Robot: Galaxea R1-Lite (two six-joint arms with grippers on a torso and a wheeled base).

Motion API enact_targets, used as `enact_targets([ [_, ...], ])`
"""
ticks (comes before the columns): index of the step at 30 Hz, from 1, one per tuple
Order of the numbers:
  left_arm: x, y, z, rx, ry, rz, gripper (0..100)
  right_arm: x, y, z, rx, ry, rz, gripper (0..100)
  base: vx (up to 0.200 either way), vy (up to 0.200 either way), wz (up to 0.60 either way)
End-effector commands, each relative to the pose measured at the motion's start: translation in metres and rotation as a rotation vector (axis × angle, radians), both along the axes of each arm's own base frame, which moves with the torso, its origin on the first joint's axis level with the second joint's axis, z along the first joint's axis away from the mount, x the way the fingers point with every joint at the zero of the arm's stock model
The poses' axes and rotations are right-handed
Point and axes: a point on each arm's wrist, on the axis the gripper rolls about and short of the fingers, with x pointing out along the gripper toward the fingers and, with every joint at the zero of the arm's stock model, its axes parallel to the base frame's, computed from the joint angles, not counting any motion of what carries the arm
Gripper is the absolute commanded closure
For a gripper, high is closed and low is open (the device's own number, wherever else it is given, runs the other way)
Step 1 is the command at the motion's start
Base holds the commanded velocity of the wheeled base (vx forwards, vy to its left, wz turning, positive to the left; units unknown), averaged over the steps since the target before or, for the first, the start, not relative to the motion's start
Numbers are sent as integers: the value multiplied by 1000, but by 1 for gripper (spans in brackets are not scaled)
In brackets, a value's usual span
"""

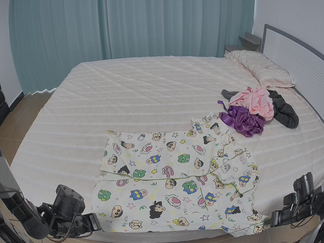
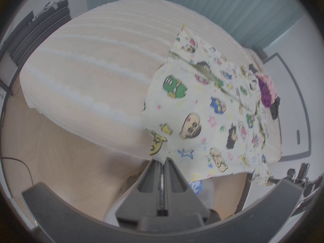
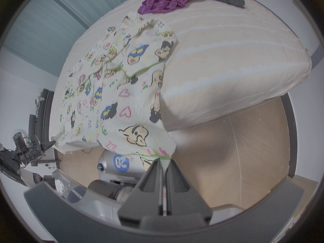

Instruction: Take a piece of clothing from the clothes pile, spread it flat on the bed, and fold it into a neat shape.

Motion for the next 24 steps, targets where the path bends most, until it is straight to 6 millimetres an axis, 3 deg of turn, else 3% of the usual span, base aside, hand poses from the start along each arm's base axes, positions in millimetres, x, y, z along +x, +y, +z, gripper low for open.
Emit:
enact_targets([
  [1,18,-1,17,-64,-103,57,100,7,-3,8,12,-69,-28,100,0,0,0],
  [18,78,-2,33,-124,-128,165,100,52,-1,35,106,-218,-122,100,0,0,0],
  [24,106,-1,29,-146,-108,235,100,84,1,38,132,-230,-157,100,0,0,0],
])
